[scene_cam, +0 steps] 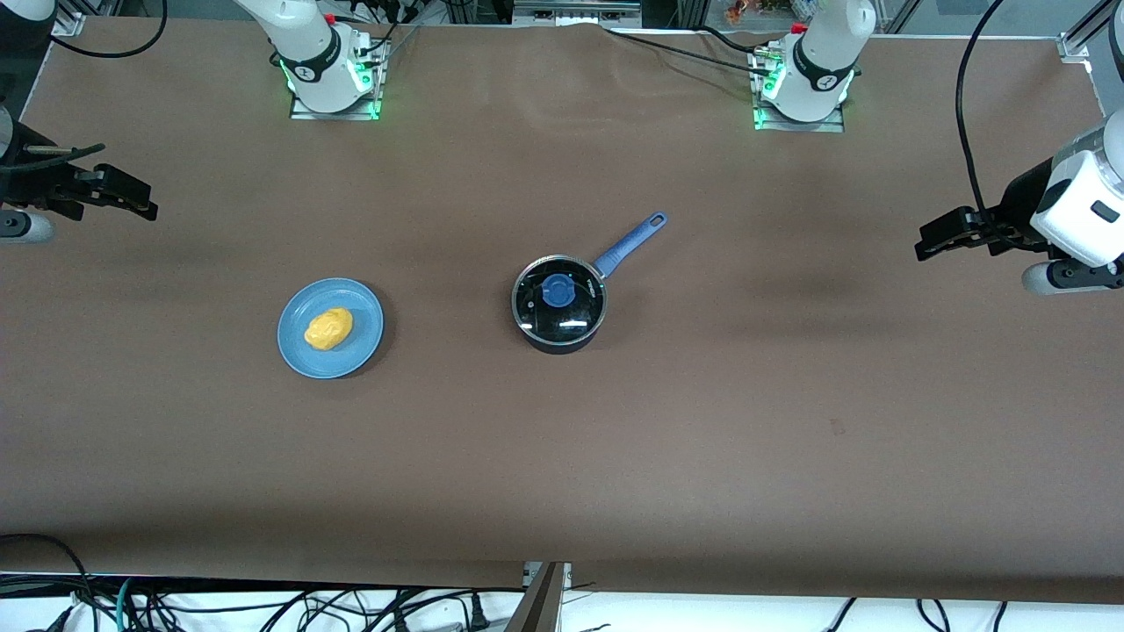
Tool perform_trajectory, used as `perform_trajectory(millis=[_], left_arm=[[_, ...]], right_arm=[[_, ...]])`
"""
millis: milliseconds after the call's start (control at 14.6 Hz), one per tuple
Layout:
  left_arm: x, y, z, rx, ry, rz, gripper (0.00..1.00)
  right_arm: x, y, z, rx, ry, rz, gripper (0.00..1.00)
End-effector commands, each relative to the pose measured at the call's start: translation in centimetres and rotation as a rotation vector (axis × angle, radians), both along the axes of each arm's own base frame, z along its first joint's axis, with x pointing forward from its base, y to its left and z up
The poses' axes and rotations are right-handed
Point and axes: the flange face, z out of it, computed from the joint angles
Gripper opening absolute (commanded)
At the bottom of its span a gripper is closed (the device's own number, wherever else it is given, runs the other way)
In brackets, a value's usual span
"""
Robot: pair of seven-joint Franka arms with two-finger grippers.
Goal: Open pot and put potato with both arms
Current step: 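Lower the right gripper to the potato while the left gripper reaches the lid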
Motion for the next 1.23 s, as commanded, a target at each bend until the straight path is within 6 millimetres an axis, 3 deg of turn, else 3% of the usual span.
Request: perform_trajectory(millis=[0, 274, 479, 615, 752, 889, 1162], left_arm=[[-0.6, 0.2, 0.3, -0.009, 0.001, -0.014, 1.0], [-0.5, -0.3, 0.2, 0.008, -0.002, -0.024, 1.0], [-0.4, -2.1, -0.4, -0.006, 0.009, -0.044, 1.0], [0.2, -5.9, -2.5, -0.016, 0.029, -0.056, 1.0], [1.0, -11.4, -4.7, -0.03, 0.003, -0.034, 1.0], [1.2, -17.6, -7.1, -0.039, -0.013, 0.062, 1.0], [0.1, -30.3, -14.7, -0.069, -0.029, 0.076, 1.0]], right_arm=[[-0.5, -0.2, 0.7, -0.011, 0.002, 0.01, 1.0], [-0.8, -0.5, 0.5, -0.008, 0.027, 0.004, 1.0], [-0.8, -0.5, 0.5, -0.008, 0.027, 0.005, 1.0], [-0.8, -0.6, 0.5, -0.008, 0.027, 0.002, 1.0], [-0.8, -0.6, 0.5, -0.008, 0.028, 0.002, 1.0], [-0.8, -0.5, 0.5, -0.007, 0.028, -0.007, 1.0], [-0.6, -0.6, 0.0, -0.009, 0.039, 0.002, 1.0]])
